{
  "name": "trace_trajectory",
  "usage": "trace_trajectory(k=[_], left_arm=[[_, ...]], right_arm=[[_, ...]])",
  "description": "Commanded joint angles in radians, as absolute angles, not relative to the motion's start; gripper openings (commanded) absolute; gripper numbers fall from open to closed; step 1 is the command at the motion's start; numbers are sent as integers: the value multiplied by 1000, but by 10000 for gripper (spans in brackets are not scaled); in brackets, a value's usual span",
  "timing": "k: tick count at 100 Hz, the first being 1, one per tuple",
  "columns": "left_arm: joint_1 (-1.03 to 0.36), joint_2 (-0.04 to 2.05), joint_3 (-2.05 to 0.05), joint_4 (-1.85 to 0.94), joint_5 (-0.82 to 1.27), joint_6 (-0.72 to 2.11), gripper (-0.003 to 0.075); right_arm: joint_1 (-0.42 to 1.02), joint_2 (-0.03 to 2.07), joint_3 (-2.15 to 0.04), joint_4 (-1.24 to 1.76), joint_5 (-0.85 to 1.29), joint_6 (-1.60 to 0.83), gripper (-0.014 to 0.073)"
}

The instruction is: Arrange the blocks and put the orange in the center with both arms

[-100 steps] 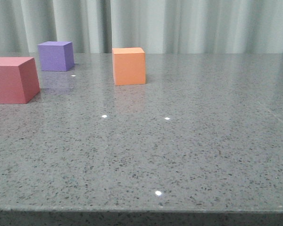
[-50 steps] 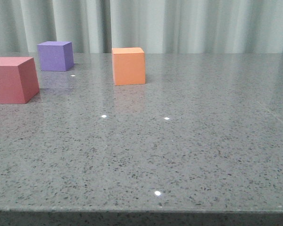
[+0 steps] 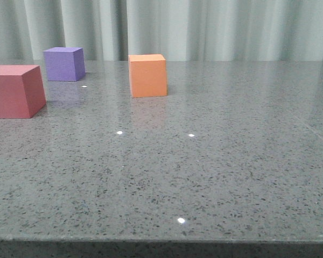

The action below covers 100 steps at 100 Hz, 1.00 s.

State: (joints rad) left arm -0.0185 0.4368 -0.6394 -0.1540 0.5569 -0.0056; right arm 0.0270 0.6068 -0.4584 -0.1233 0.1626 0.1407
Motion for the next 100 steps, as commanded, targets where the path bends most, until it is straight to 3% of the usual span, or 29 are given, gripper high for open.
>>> trace_trajectory(k=[1,15,36,89,100], left_arm=[[-18,574,-804,-171,627,-9,-20],[-18,757,-976,-171,764,-9,-20],[-18,943,-1137,-242,803,-9,-20],[-18,1104,-1179,-372,805,-9,-16],[-62,1132,-1184,-374,807,-7,92]], right_arm=[[19,605,-484,-139,79,134,-69],[19,605,-484,-139,79,134,-69],[19,605,-484,-139,79,134,-69],[19,605,-484,-139,79,134,-69],[19,605,-484,-139,79,134,-69]])
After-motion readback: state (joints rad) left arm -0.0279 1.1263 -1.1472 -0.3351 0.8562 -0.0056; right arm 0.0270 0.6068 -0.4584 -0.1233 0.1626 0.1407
